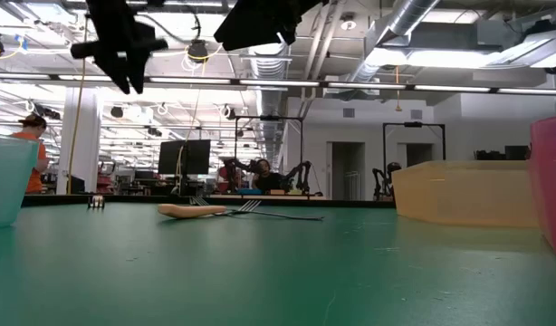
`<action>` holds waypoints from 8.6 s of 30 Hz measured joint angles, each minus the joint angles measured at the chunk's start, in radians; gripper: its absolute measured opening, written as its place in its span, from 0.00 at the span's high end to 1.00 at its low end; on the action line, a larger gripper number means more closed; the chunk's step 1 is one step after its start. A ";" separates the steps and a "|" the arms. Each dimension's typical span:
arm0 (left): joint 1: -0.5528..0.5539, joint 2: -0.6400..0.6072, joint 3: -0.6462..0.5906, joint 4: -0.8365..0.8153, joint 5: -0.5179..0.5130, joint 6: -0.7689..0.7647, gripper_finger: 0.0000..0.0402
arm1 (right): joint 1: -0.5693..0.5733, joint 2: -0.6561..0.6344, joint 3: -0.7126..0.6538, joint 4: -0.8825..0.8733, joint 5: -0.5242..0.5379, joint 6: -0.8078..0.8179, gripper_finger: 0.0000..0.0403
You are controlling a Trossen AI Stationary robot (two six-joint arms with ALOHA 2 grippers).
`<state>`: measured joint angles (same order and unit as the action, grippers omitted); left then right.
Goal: Sort silverware by color (type)
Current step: Put the yellow fork into the blue bin
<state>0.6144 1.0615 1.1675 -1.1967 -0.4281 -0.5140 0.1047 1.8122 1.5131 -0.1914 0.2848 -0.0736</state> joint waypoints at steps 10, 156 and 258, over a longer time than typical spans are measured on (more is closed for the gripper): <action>0.215 0.155 -0.110 0.098 0.058 -0.084 0.66 | 0.000 0.000 0.000 -0.036 0.000 0.040 0.55; -0.715 -0.339 -0.631 1.505 0.171 0.228 0.96 | -0.107 0.010 0.000 0.643 -0.252 0.250 0.36; -0.714 -0.600 -0.449 0.737 -0.285 0.053 0.52 | 0.048 0.960 0.820 0.917 -0.842 0.523 0.81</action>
<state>-0.0994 0.4618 0.7181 -0.4597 -0.7134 -0.4614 0.1528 2.7718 2.3329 0.7252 -0.5571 0.4497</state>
